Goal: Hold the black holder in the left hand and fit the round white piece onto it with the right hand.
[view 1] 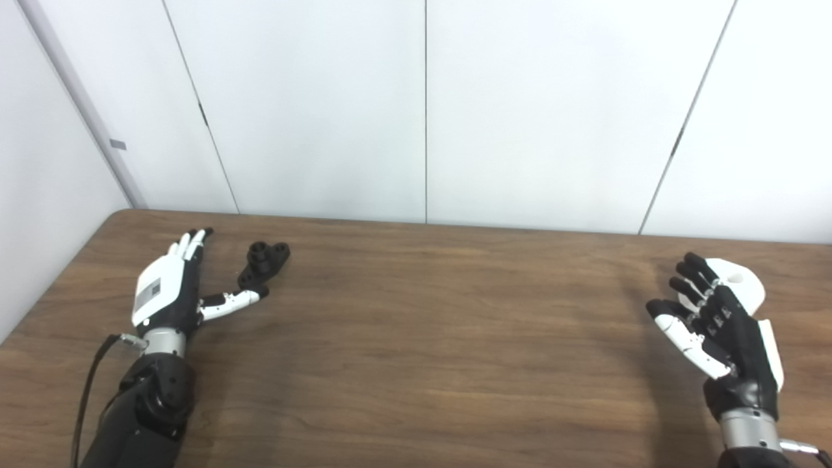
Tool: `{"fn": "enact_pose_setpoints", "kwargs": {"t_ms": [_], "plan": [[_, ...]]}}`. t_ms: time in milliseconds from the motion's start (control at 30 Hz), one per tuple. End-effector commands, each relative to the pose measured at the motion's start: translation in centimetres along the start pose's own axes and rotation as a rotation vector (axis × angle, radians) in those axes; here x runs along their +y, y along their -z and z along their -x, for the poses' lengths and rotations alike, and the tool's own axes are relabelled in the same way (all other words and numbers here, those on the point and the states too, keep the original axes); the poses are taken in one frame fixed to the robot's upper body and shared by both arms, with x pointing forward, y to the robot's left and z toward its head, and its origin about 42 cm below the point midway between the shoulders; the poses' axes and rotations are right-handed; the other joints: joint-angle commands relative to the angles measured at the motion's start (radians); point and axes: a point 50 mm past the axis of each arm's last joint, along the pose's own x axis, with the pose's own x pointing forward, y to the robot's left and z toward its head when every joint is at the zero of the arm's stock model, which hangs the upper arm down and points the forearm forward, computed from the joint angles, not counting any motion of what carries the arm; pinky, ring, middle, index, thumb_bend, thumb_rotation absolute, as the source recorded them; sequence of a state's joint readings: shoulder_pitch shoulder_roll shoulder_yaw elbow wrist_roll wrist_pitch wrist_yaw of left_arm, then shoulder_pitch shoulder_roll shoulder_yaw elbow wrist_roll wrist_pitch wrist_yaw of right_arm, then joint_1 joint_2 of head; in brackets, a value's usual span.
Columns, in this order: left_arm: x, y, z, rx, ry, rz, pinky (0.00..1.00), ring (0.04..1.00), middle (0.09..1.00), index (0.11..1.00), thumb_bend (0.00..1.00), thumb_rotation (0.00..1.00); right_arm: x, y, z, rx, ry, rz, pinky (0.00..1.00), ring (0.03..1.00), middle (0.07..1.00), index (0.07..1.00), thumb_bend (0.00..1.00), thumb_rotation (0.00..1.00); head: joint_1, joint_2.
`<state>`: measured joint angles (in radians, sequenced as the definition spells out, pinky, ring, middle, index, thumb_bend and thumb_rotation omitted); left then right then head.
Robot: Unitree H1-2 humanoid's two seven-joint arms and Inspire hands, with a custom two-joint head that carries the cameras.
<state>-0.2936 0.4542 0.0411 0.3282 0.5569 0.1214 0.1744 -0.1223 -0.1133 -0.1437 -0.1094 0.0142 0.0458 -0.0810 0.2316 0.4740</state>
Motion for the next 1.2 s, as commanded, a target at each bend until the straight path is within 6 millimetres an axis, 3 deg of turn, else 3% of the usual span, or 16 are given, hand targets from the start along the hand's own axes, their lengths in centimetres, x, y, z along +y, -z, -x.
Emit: {"fn": "enact_pose_setpoints", "kwargs": {"t_ms": [0,400,733,1167], "plan": [[3.0,-1.2,-1.9,-0.043,-0.052,-0.014,1.00,1.000,1.000,0.951,1.00,0.51,0.2,-2.1,-0.8,-0.091,0.002,-0.017,0.70,0.819,0.844,0.832,0.49,0.27,0.008,0.003],[3.4,-1.3,-3.0,-0.027,0.024,0.022,1.00,1.000,1.000,0.923,1.00,0.48,0.4,-2.7,-0.8,-0.113,0.006,-0.029,0.70,0.823,0.843,0.831,0.47,0.24,-0.006,0.013],[2.9,-2.5,-3.0,-0.084,-0.061,0.092,1.00,0.979,0.928,0.730,1.00,0.27,0.8,-3.4,-0.5,-0.113,0.013,-0.047,0.71,0.816,0.836,0.817,0.47,0.23,-0.008,0.018],[2.3,-4.3,-3.9,-0.130,-0.037,0.059,0.99,0.971,0.926,0.732,1.00,0.26,1.1,-4.1,0.0,-0.132,0.033,-0.060,0.72,0.816,0.830,0.805,0.47,0.21,-0.011,0.024]]}}
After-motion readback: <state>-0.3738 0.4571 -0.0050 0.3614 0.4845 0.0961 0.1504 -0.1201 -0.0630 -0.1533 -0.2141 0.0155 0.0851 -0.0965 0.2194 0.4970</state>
